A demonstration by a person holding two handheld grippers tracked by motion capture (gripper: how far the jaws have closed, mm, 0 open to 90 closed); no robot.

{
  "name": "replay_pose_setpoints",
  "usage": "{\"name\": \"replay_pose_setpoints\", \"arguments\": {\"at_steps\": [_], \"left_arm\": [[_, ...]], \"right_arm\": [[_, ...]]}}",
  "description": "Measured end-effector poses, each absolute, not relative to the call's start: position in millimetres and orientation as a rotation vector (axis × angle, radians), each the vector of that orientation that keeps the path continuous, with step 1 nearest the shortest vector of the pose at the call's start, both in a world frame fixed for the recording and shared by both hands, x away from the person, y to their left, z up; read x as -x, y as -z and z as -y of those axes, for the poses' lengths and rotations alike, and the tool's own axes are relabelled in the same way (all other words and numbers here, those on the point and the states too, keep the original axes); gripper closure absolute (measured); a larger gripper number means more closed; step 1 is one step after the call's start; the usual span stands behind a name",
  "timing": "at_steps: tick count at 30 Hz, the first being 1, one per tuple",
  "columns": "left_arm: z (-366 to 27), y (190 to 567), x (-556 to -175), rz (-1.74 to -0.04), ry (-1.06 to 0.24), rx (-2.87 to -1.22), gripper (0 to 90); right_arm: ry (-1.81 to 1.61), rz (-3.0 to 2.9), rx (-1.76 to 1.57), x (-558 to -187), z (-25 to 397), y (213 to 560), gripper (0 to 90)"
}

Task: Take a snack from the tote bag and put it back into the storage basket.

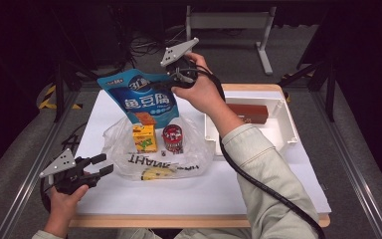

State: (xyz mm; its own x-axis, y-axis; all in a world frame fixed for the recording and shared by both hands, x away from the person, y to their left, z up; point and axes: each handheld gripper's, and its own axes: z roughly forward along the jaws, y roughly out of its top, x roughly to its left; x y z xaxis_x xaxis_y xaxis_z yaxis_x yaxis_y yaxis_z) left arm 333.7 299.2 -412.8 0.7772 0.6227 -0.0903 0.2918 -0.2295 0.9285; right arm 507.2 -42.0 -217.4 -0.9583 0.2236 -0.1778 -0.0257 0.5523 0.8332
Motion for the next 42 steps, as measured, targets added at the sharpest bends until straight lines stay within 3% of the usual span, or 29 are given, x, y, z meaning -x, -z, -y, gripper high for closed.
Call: {"name": "replay_pose_setpoints", "arguments": {"at_steps": [22,42], "left_arm": [[-295.9,413.6,-336.9,-0.706,-0.348,-1.832,47.7],[-293.2,414.1,-339.0,-0.704,-0.348,-1.845,47.7]], "right_arm": [[-1.411,-2.46,-0.235,-492.9,89.1,184.5,90.0],[-1.336,-2.396,-0.38,-483.1,164.6,173.4,90.0]]}}
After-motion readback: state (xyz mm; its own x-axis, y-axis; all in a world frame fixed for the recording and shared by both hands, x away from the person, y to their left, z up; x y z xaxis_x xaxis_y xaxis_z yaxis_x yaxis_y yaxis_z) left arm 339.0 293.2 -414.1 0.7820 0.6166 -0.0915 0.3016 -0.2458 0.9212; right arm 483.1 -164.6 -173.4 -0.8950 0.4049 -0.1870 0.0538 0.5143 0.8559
